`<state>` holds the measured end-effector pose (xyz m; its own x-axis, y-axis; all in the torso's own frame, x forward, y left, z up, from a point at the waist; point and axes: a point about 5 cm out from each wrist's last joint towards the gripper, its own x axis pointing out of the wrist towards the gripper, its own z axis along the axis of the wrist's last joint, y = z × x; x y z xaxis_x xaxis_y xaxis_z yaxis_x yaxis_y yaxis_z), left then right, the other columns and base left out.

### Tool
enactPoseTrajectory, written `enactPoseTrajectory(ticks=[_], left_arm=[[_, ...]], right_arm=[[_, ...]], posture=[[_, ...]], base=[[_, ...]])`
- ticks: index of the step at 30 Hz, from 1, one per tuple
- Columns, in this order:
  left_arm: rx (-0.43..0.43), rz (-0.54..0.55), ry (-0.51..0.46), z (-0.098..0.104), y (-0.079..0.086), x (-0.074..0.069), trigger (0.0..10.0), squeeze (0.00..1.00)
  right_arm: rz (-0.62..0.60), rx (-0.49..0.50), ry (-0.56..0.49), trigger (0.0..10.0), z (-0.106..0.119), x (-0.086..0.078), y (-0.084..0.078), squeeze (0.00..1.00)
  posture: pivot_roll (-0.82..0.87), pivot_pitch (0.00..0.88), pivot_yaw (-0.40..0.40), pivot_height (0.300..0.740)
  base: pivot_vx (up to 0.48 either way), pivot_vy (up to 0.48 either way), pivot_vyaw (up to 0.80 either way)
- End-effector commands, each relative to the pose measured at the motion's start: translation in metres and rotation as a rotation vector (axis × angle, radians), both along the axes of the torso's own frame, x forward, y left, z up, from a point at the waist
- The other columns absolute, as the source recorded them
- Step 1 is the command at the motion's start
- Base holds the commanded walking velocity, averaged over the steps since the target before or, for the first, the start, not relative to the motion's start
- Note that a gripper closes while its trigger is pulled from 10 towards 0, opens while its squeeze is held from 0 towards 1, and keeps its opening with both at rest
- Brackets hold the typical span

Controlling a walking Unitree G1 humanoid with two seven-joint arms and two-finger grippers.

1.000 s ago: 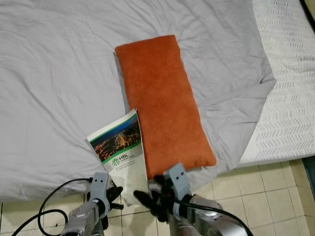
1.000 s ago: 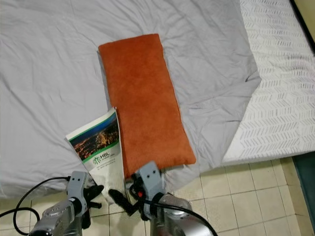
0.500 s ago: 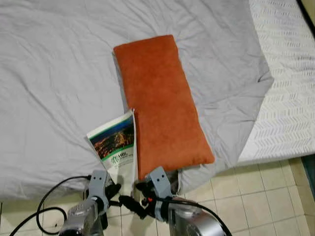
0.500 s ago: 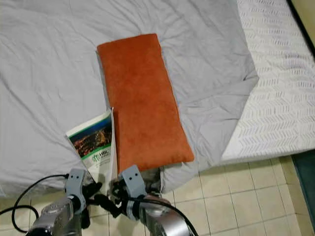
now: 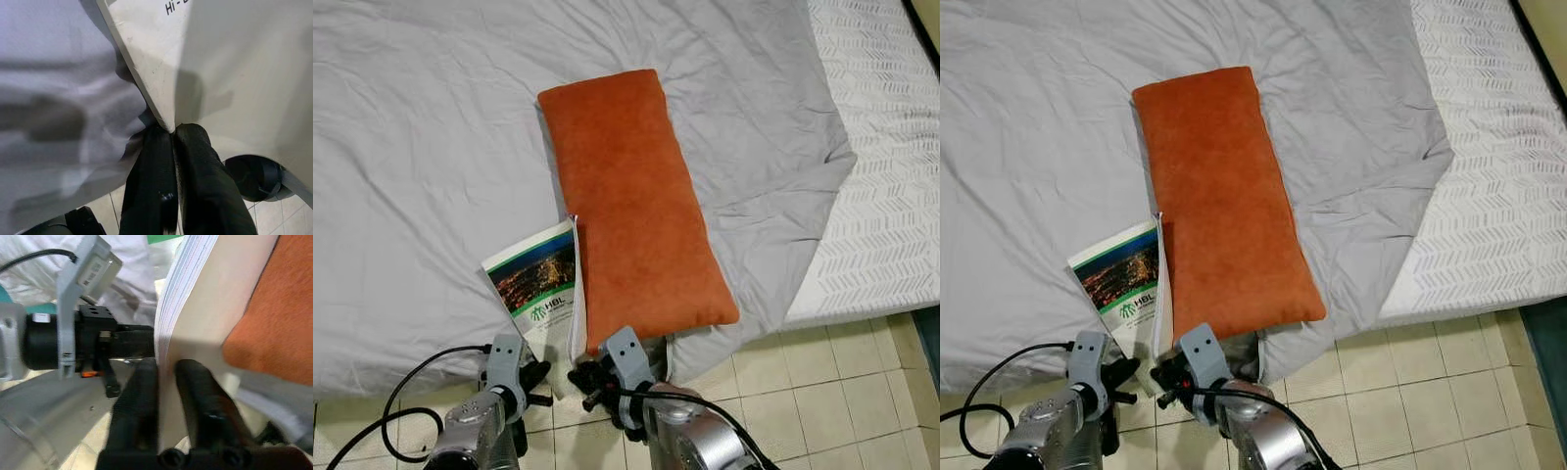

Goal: Clean up the room

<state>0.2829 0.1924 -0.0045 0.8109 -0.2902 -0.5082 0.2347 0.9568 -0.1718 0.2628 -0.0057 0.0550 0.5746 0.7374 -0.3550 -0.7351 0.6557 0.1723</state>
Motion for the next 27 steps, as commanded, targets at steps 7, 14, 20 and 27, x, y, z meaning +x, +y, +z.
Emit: enactPoseTrajectory(ticks=[7,14,20,27], left_arm=[[-0.013,-0.002,-0.014,-0.001,-0.002,-0.003,10.0,0.00],[0.039,0.019,-0.182,0.029,0.009,0.012,10.0,0.00],[0.094,0.057,-0.327,0.056,0.009,0.005,10.0,0.00],[0.092,0.108,-0.445,0.087,0.004,-0.001,10.0,0.00]], right_arm=[[-0.081,-0.182,-0.304,0.0,0.022,0.024,-0.021,0.00],[-0.286,-0.040,-0.455,0.0,0.076,0.049,-0.049,0.00],[-0.388,0.067,-0.497,0.0,0.100,0.051,-0.078,0.00],[-0.504,0.146,-0.519,0.0,0.106,0.052,-0.117,0.00]], posture=[[-0.15,0.629,-0.297,0.740],[-0.14,0.599,-0.280,0.740],[-0.06,0.486,-0.240,0.740],[0.06,0.221,-0.171,0.740]], base=[[0.000,0.000,0.00],[0.000,0.000,0.00],[0.000,0.000,0.00],[0.000,0.000,0.00]])
